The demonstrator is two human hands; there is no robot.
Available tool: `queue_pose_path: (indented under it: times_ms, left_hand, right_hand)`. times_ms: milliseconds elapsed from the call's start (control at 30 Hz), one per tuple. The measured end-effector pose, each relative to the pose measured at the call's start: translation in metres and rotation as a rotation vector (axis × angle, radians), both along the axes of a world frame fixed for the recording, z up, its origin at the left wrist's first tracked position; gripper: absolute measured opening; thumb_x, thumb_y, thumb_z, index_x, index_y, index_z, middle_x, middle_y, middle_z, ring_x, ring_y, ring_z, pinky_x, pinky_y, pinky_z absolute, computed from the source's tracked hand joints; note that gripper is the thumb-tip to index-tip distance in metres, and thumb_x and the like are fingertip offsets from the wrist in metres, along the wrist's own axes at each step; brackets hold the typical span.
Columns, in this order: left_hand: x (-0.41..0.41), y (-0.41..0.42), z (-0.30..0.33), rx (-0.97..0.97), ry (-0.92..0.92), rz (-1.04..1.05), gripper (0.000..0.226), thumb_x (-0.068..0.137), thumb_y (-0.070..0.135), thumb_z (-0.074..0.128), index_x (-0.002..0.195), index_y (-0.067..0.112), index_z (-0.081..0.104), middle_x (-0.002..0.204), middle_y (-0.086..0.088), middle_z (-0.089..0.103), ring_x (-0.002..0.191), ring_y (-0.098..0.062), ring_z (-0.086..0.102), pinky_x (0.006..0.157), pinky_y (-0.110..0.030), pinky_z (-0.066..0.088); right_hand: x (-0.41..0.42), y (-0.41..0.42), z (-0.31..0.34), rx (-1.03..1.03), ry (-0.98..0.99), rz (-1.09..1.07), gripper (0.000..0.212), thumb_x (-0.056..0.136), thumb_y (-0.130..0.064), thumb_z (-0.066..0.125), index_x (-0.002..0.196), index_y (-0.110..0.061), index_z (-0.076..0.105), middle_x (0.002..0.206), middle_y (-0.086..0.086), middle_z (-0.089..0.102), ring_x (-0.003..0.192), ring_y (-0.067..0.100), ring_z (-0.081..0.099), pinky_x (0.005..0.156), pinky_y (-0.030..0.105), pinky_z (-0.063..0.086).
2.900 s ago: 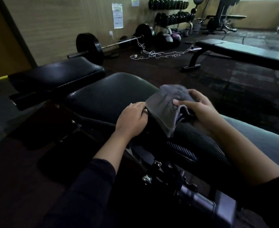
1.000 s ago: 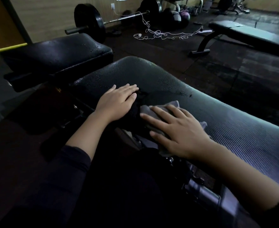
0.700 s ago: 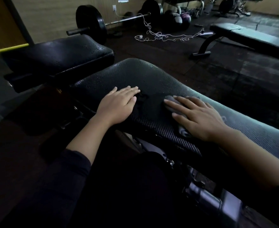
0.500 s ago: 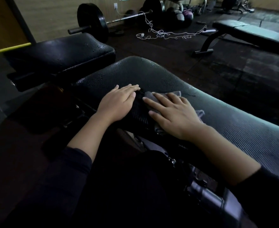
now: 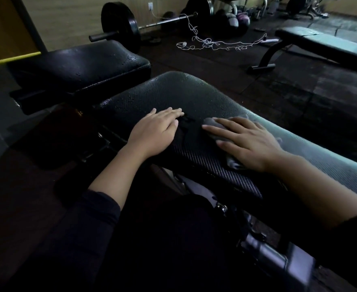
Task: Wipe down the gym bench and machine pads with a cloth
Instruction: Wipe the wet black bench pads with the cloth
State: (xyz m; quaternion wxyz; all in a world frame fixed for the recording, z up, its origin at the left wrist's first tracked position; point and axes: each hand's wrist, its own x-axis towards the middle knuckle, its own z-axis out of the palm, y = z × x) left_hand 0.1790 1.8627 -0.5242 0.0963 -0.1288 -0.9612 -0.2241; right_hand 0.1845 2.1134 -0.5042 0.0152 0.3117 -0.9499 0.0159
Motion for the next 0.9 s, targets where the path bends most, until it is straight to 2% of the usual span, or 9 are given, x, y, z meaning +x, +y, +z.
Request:
queue_pose_path:
  times_ms: [100, 200, 267, 333, 433, 500, 633, 767, 900]
  left_hand:
    - [-0.001, -0.002, 0.0, 0.11, -0.045, 0.032, 0.04, 0.102, 0.027, 0.03, 0.137, 0.03, 0.051, 0.148, 0.013, 0.043, 0.144, -0.009, 0.025, 0.118, -0.029, 0.011]
    - [0.002, -0.005, 0.005, 0.225, -0.101, 0.103, 0.038, 0.104, 0.026, 0.032, 0.135, 0.032, 0.053, 0.146, 0.011, 0.046, 0.146, -0.024, 0.019, 0.112, -0.03, 0.019]
    - [0.003, -0.006, 0.006, 0.229, -0.109, 0.102, 0.038, 0.104, 0.023, 0.033, 0.135, 0.031, 0.053, 0.146, 0.009, 0.046, 0.146, -0.024, 0.019, 0.113, -0.029, 0.019]
    - [0.004, -0.005, 0.006, 0.208, -0.101, 0.083, 0.038, 0.104, 0.023, 0.033, 0.135, 0.031, 0.053, 0.148, 0.007, 0.045, 0.146, -0.023, 0.02, 0.115, -0.029, 0.016]
    - [0.007, -0.003, 0.012, 0.176, -0.115, 0.073, 0.038, 0.105, 0.022, 0.032, 0.137, 0.028, 0.051, 0.149, 0.011, 0.042, 0.145, -0.013, 0.019, 0.114, -0.022, 0.009]
    - [0.007, 0.0, 0.017, 0.161, -0.13, 0.066, 0.038, 0.105, 0.025, 0.033, 0.139, 0.028, 0.049, 0.15, 0.014, 0.04, 0.142, -0.007, 0.019, 0.113, -0.021, 0.008]
    - [-0.001, 0.006, 0.022, 0.015, -0.087, 0.105, 0.04, 0.102, 0.035, 0.037, 0.14, 0.029, 0.047, 0.148, 0.015, 0.041, 0.14, -0.01, 0.031, 0.112, -0.034, 0.024]
    - [-0.021, 0.015, 0.026, -0.086, -0.037, 0.104, 0.042, 0.101, 0.037, 0.036, 0.142, 0.028, 0.043, 0.151, 0.013, 0.037, 0.141, -0.007, 0.028, 0.118, -0.045, 0.01]
    - [-0.045, 0.016, 0.024, -0.161, -0.055, 0.112, 0.044, 0.102, 0.039, 0.034, 0.145, 0.032, 0.038, 0.156, 0.012, 0.029, 0.145, -0.008, 0.019, 0.118, -0.05, 0.006]
  right_hand:
    - [0.004, -0.041, -0.002, -0.003, 0.051, -0.015, 0.062, 0.083, -0.063, -0.001, 0.144, -0.058, 0.01, 0.158, -0.016, 0.019, 0.141, 0.021, 0.023, 0.108, 0.041, 0.022]
    - [0.024, -0.051, -0.005, 0.002, 0.105, 0.058, 0.057, 0.089, -0.056, 0.012, 0.146, -0.051, 0.021, 0.155, -0.009, 0.03, 0.136, 0.028, 0.033, 0.106, 0.044, 0.028]
    - [0.038, -0.041, -0.008, 0.03, 0.155, 0.197, 0.055, 0.089, -0.049, 0.028, 0.145, -0.046, 0.032, 0.152, -0.004, 0.038, 0.131, 0.031, 0.041, 0.102, 0.046, 0.035]
    - [0.046, -0.022, -0.011, 0.08, 0.175, 0.357, 0.056, 0.086, -0.045, 0.04, 0.142, -0.044, 0.038, 0.153, -0.003, 0.036, 0.13, 0.031, 0.041, 0.099, 0.046, 0.038]
    - [0.048, 0.002, -0.005, 0.013, 0.153, 0.48, 0.049, 0.087, -0.04, 0.044, 0.136, -0.041, 0.048, 0.15, -0.004, 0.039, 0.127, 0.028, 0.043, 0.097, 0.046, 0.037]
    - [0.043, 0.011, -0.001, -0.087, 0.135, 0.463, 0.046, 0.089, -0.034, 0.044, 0.133, -0.041, 0.051, 0.145, -0.004, 0.044, 0.121, 0.025, 0.046, 0.097, 0.044, 0.037]
    - [0.014, 0.017, 0.011, -0.248, 0.174, 0.269, 0.051, 0.084, -0.029, 0.042, 0.132, -0.045, 0.05, 0.14, -0.005, 0.047, 0.116, 0.024, 0.047, 0.095, 0.046, 0.04]
    - [-0.023, 0.004, 0.03, -0.319, 0.196, 0.077, 0.053, 0.082, -0.035, 0.034, 0.131, -0.047, 0.051, 0.141, -0.011, 0.045, 0.122, 0.021, 0.042, 0.1, 0.041, 0.032]
    - [-0.057, -0.021, 0.032, -0.233, 0.133, 0.009, 0.055, 0.083, -0.046, 0.025, 0.135, -0.054, 0.042, 0.147, -0.014, 0.039, 0.13, 0.019, 0.033, 0.102, 0.041, 0.026]
